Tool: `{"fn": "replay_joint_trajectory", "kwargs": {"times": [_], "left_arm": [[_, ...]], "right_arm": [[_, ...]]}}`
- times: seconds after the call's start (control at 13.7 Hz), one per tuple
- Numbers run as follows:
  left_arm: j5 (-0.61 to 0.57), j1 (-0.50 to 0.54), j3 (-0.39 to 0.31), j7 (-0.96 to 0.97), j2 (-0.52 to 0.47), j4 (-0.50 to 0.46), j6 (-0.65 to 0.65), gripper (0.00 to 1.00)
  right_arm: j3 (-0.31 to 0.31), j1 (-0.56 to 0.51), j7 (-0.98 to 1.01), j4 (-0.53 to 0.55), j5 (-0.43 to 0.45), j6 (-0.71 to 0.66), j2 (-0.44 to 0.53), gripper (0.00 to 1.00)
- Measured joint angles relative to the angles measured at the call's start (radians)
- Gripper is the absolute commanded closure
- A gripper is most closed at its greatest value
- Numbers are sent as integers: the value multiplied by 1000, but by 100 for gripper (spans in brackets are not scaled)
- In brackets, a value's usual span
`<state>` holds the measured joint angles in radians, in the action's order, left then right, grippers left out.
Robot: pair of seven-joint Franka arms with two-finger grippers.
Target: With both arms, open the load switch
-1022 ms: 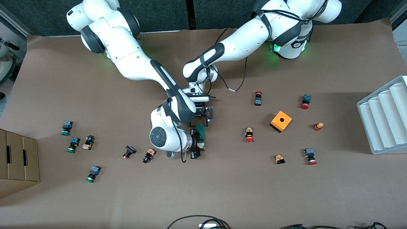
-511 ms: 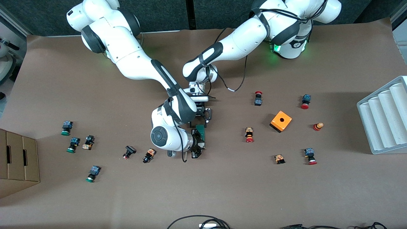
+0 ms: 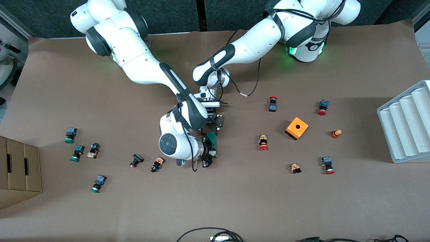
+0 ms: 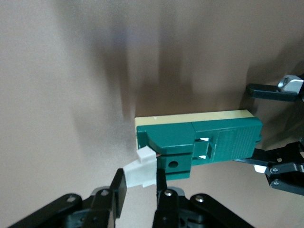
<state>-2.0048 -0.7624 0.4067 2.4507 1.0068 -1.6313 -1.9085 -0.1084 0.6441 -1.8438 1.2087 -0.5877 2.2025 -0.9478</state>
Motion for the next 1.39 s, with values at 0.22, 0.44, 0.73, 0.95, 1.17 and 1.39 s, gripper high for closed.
{"fn": "replay_joint_trajectory", "kwargs": {"times": [0.22,0.44,0.73,0.95,1.17,1.39], "left_arm": [[0,0,-1,0,0,0,0,22],[0,0,-1,0,0,0,0,22],[0,0,-1,0,0,0,0,22],[0,0,-1,0,0,0,0,23],[0,0,-1,0,0,0,0,23],[0,0,-3,0,0,1,0,23]], "right_arm": [[1,0,0,1,12,-1,1,71],[2,0,0,5,18,-1,6,71],[3,0,5,20,20,3,17,71],[4,0,12,31,21,6,27,70],[11,0,17,59,26,2,57,70],[17,0,20,90,32,1,84,70]]}}
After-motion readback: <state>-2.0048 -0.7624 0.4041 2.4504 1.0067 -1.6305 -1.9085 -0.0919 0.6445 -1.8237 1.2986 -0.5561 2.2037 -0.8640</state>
